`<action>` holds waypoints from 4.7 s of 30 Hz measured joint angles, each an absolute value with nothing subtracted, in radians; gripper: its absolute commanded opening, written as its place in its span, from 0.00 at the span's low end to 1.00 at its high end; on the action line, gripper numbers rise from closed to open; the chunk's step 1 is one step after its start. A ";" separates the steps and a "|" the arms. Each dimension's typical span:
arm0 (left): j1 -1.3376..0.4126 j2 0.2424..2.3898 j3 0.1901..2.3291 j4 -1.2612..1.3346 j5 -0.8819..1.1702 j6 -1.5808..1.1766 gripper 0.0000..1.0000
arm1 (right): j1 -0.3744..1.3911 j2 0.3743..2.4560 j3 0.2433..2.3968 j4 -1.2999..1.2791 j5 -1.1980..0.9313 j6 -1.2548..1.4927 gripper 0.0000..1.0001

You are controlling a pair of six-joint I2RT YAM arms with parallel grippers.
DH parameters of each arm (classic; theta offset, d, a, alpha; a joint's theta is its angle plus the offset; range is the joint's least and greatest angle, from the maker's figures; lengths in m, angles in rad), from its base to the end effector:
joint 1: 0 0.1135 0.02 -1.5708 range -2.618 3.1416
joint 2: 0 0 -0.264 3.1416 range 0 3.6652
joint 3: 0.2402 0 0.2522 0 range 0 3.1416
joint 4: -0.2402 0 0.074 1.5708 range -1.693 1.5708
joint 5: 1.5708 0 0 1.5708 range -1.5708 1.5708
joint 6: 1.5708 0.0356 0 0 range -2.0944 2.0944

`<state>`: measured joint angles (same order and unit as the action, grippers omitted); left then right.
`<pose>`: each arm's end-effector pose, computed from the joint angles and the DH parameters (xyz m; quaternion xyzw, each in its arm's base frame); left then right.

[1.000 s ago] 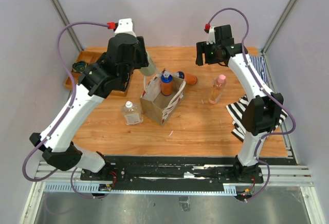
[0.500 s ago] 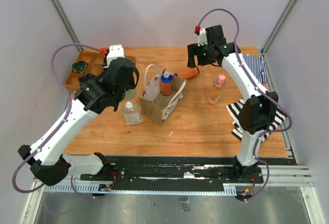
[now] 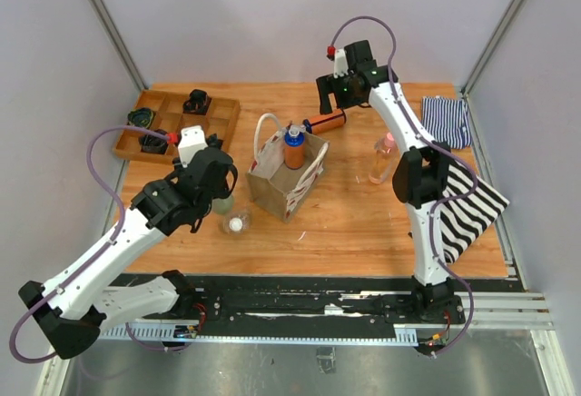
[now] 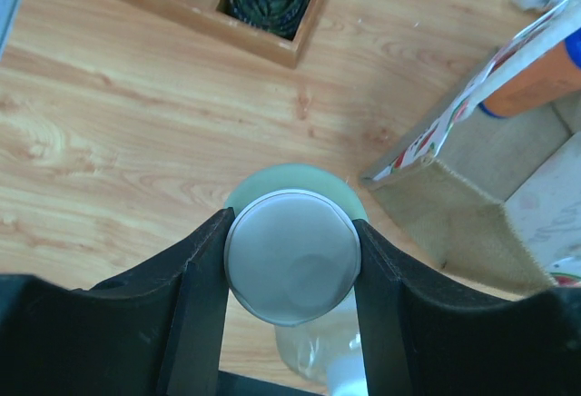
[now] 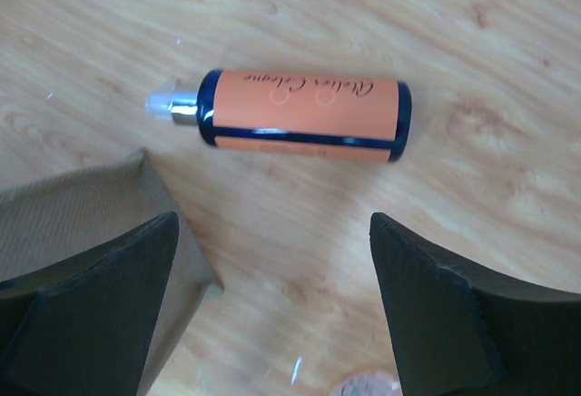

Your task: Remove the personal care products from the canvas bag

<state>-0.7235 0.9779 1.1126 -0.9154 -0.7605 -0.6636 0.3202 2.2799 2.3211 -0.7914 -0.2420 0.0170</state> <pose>0.1497 -0.0995 0.3546 -0.1171 0.8609 0.0350 0.4938 0.4848 0.1698 0.3099 -0.1851 0.8926 0.1756 0.3718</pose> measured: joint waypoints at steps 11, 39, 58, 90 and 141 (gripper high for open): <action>-0.723 0.936 1.072 -0.916 -0.779 -0.690 0.08 | 0.321 2.642 2.640 -0.586 -0.240 -0.005 0.99; -0.557 1.021 0.743 -0.542 -0.748 -0.689 0.50 | 0.403 2.231 2.006 -0.451 -0.075 -0.080 0.97; -0.519 1.100 0.811 -0.525 -0.744 -0.727 0.89 | 0.403 2.167 2.022 -0.954 -0.189 -0.286 0.83; -0.518 1.084 0.813 -0.517 -0.654 -0.695 0.91 | 0.477 2.394 2.102 -0.974 -0.208 -0.363 0.09; -0.513 1.131 0.812 -0.449 -0.577 -0.655 0.92 | 0.393 2.267 1.411 1.177 0.151 -0.129 0.98</action>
<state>-0.5129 1.1309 0.8116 -0.4492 -0.5766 -0.6548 0.3931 2.2665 1.4109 1.1774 0.1509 -0.1287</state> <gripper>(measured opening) 0.915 0.984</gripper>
